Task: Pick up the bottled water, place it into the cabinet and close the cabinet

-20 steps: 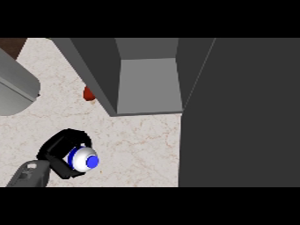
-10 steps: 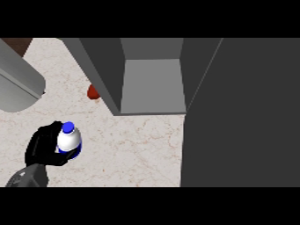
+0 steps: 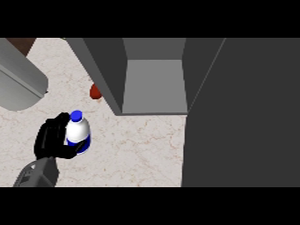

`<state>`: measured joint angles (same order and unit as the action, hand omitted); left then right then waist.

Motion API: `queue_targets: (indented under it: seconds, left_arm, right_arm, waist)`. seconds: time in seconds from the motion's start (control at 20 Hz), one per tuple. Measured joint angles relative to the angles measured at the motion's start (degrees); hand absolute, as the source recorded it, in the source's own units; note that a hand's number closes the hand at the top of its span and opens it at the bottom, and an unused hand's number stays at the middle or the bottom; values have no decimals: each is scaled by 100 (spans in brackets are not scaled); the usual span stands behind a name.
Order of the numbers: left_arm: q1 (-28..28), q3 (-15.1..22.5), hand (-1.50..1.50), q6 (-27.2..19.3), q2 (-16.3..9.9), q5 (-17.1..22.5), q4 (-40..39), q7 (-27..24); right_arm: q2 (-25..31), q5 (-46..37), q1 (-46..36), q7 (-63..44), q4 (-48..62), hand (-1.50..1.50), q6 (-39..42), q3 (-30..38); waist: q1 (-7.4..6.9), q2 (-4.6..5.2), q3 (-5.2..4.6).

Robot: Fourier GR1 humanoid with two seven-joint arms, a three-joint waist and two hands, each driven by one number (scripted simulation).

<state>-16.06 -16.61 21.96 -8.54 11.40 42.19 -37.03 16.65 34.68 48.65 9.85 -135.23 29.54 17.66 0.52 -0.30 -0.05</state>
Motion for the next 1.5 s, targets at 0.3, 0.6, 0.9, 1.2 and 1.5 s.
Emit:
queue_targets:
  seconds: [0.3,0.6,0.9,1.2,1.5]
  left_arm:
    - [21,444,150,-493,545,-85,982,563]
    - [-10,1252,150,-1398,780,176,1903,1240]
    - [28,2115,150,-2636,737,485,2399,1587]
    - [35,2606,150,-3787,641,538,2543,1642]
    - [-45,2838,150,-4709,563,232,2559,1874]
  right_arm:
    - [71,77,-55,-36,-3,-150,-106,40]
    - [176,158,-155,-94,30,-150,-122,95]
    - [202,242,-162,-89,42,-150,-88,107]
    - [152,301,-148,-36,55,-150,-72,15]
    - [259,360,-275,17,108,-150,-61,83]
  waist:
    - [-32,-9,3]
    - [-12,-6,2]
    - [15,6,-8]
    - [45,1,-12]
    - [51,-20,-2]
